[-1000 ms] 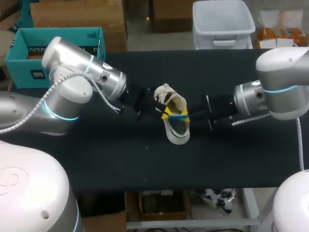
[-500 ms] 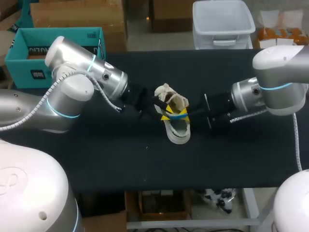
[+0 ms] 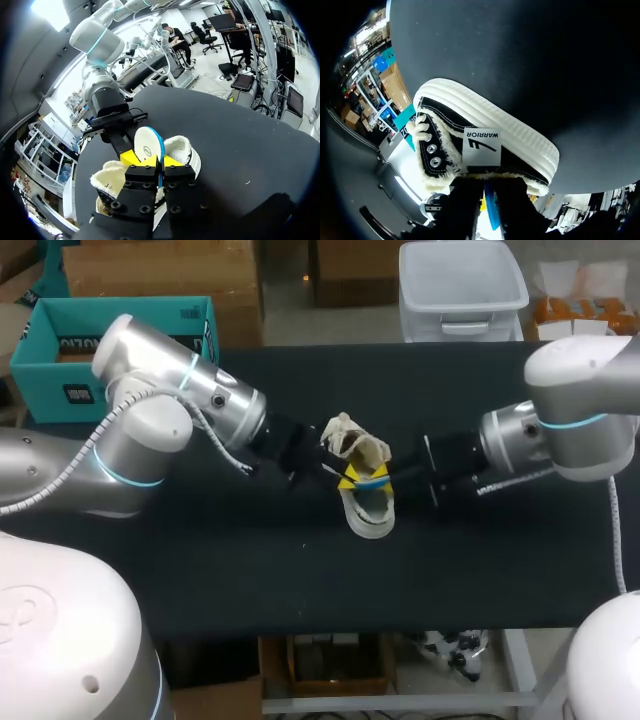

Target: Open the shoe tongue, take the insole out of the shoe, put the insole back into the shoe, and pack the shoe into the shoebox

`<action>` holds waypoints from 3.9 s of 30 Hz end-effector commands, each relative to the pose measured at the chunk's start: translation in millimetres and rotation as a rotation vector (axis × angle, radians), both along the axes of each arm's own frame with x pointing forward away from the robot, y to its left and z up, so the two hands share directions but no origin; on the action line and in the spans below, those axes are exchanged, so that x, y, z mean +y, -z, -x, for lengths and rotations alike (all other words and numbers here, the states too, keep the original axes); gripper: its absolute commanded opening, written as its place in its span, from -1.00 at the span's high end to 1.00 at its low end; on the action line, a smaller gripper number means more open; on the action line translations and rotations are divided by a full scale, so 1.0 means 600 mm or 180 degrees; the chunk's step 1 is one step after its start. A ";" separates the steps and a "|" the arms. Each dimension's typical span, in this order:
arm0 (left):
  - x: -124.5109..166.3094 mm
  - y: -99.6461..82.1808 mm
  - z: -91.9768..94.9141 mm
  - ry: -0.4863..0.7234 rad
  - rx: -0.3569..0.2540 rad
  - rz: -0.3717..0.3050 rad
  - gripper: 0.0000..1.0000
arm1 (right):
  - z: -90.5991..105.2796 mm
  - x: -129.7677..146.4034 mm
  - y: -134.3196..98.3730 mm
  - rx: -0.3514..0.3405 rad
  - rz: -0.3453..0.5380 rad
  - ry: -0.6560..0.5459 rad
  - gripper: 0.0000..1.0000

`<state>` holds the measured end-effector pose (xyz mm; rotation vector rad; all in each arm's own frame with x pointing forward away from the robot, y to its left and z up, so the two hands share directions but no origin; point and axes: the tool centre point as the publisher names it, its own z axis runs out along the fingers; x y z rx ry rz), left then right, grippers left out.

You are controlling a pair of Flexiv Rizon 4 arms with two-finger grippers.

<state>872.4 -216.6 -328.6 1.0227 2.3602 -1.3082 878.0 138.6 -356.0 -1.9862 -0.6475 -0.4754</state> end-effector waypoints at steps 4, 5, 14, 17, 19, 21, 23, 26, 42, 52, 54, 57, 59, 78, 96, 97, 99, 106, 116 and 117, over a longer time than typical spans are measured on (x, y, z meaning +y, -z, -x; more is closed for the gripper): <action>-0.002 0.007 -0.002 -0.0053 -0.0015 -0.0032 1.00 | 0.041 -0.008 -0.038 -0.0050 0.0129 0.0093 -0.87; -0.002 0.008 -0.003 -0.0058 -0.0012 -0.0036 1.00 | 0.045 -0.008 -0.043 -0.0063 0.0151 0.0104 -0.49; -0.004 0.011 -0.004 -0.0071 -0.0003 -0.0055 1.00 | 0.048 -0.006 -0.046 -0.0074 0.0199 0.0089 1.00; -0.003 0.009 -0.005 -0.0076 -0.0002 -0.0051 1.00 | 0.043 -0.003 -0.037 -0.0053 0.0186 0.0061 1.00; -0.001 0.007 -0.007 -0.0083 0.0006 -0.0050 1.00 | 0.038 -0.003 -0.031 -0.0054 0.0173 0.0053 1.00; 0.002 0.006 -0.008 -0.0090 0.0019 -0.0044 0.91 | 0.033 0.000 -0.025 -0.0061 0.0154 0.0046 1.00; 0.004 0.005 -0.009 -0.0096 0.0019 -0.0047 0.36 | 0.028 0.002 -0.019 -0.0062 0.0152 0.0037 1.00; 0.006 0.006 -0.012 -0.0108 0.0021 -0.0053 0.38 | 0.018 0.004 -0.011 -0.0060 0.0149 0.0020 1.00; 0.026 -0.006 -0.015 -0.0106 0.0222 -0.0116 0.17 | 0.017 0.008 -0.008 -0.0085 0.0334 -0.0014 1.00; 0.048 -0.042 -0.002 -0.0014 0.0498 -0.0255 -1.00 | 0.041 0.011 0.009 -0.0227 0.0584 -0.0039 1.00; 0.053 -0.050 -0.001 -0.0028 0.0547 -0.0267 -1.00 | 0.044 0.012 0.013 -0.0230 0.0716 -0.0052 1.00; 0.065 -0.066 -0.002 -0.0035 0.0683 -0.0281 -1.00 | 0.048 0.009 0.018 -0.0214 0.0993 -0.0043 1.00; 0.073 -0.077 -0.002 -0.0042 0.0761 -0.0263 -1.00 | 0.048 0.005 0.019 -0.0285 0.1040 -0.0002 1.00; 0.142 -0.153 0.017 -0.0241 0.1110 -0.0290 -1.00 | 0.064 -0.031 -0.001 -0.0549 0.1679 0.0142 -1.00; 0.194 -0.175 0.010 -0.0736 0.1552 -0.0444 -1.00 | 0.027 0.001 -0.013 -0.0980 0.1836 -0.0203 1.00; 0.197 -0.174 0.010 -0.0756 0.1586 -0.0457 -1.00 | 0.022 0.001 -0.006 -0.0993 0.1812 -0.0228 1.00; 0.203 -0.173 0.009 -0.0837 0.1619 -0.0499 -1.00 | 0.014 0.002 0.006 -0.1010 0.1837 -0.0271 1.00; 0.227 -0.184 0.012 -0.0983 0.1905 -0.0598 -1.00 | 0.003 -0.001 0.050 -0.1160 0.1855 -0.0288 1.00; 0.246 -0.194 0.022 -0.1267 0.2109 -0.0836 -1.00 | 0.012 -0.004 0.097 -0.1210 0.2091 -0.0301 1.00; 0.246 -0.193 0.025 -0.1300 0.2153 -0.0908 -1.00 | 0.012 -0.004 0.098 -0.1219 0.2120 -0.0316 1.00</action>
